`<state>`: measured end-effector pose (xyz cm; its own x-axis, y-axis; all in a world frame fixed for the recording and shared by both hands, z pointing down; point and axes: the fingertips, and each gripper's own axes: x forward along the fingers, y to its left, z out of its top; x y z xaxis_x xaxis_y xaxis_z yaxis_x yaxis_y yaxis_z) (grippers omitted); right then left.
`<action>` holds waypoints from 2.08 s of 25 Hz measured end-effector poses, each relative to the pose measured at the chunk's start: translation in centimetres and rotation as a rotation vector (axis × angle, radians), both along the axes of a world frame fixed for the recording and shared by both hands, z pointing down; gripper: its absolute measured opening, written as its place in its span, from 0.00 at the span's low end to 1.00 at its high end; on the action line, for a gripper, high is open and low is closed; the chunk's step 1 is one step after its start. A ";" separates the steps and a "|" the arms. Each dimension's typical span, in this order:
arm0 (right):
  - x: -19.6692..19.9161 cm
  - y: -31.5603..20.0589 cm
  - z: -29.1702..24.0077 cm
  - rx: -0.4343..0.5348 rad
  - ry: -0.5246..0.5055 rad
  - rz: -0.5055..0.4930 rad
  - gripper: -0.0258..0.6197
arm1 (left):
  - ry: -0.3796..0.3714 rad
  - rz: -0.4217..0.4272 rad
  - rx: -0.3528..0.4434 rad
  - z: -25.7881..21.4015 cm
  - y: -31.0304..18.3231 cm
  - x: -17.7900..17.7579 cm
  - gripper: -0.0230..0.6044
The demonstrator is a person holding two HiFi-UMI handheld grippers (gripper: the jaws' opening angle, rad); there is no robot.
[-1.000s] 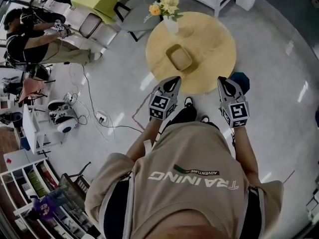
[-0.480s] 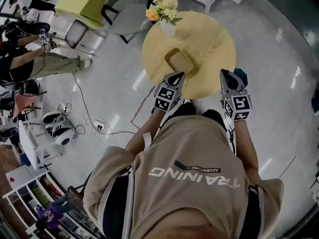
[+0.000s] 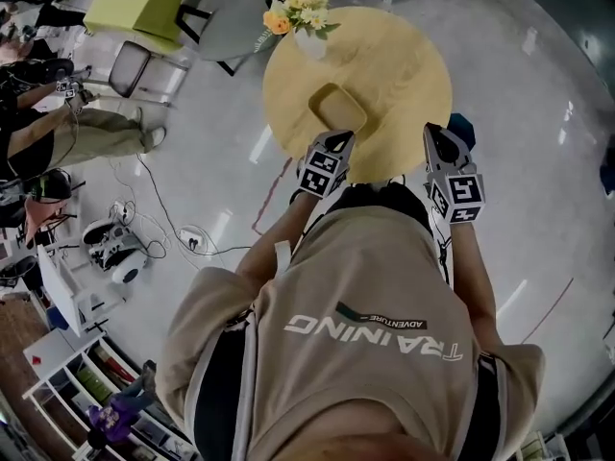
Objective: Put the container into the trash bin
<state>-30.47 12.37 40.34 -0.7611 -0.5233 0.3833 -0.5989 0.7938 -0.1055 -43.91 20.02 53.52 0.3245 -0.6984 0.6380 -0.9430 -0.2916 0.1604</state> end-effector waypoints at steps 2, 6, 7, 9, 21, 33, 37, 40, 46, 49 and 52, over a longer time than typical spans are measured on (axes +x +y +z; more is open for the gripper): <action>0.1 -0.2 0.3 -0.002 -0.003 0.000 0.04 | -0.001 0.009 -0.037 1.5 0.0 0.1 0.05; 0.4 -0.5 0.9 -0.020 -0.006 0.016 0.04 | -0.014 0.020 -0.113 3.8 -0.1 -0.1 0.15; 0.6 -0.6 1.0 -0.023 -0.003 0.018 0.04 | -0.022 0.026 -0.132 4.4 -0.1 -0.1 0.15; 0.7 -1.1 1.2 -0.026 0.004 0.023 0.04 | -0.036 0.042 -0.170 5.5 -0.5 -0.1 0.15; -0.3 -3.8 2.1 -0.052 0.032 0.027 0.04 | -0.177 0.224 -0.332 10.7 -1.8 1.3 0.13; 0.0 -4.1 2.0 -0.048 0.034 0.046 0.04 | -0.275 0.318 -0.399 12.0 -2.1 1.3 0.10; 0.6 -3.6 1.4 -0.041 0.034 0.054 0.04 | -0.266 0.280 -0.337 9.7 -2.9 1.0 0.08; 1.3 -3.0 1.3 -0.046 0.039 0.063 0.04 | -0.224 0.258 -0.287 7.4 -3.3 1.6 0.08; 1.5 -1.0 2.1 -0.061 0.055 0.069 0.04 | -0.133 0.239 -0.173 3.3 -4.2 3.2 0.07; 2.1 -0.1 2.6 -0.069 0.069 0.078 0.04 | -0.111 0.248 -0.148 2.7 -4.1 4.4 0.07; 2.9 0.7 3.0 -0.081 0.079 0.090 0.04 | -0.096 0.257 -0.148 2.8 -3.8 5.1 0.07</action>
<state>-27.56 13.04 43.33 -0.6780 -0.5530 0.4843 -0.6764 0.7273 -0.1165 -38.81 16.26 56.35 0.4117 -0.4982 0.7631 -0.8543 -0.5026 0.1329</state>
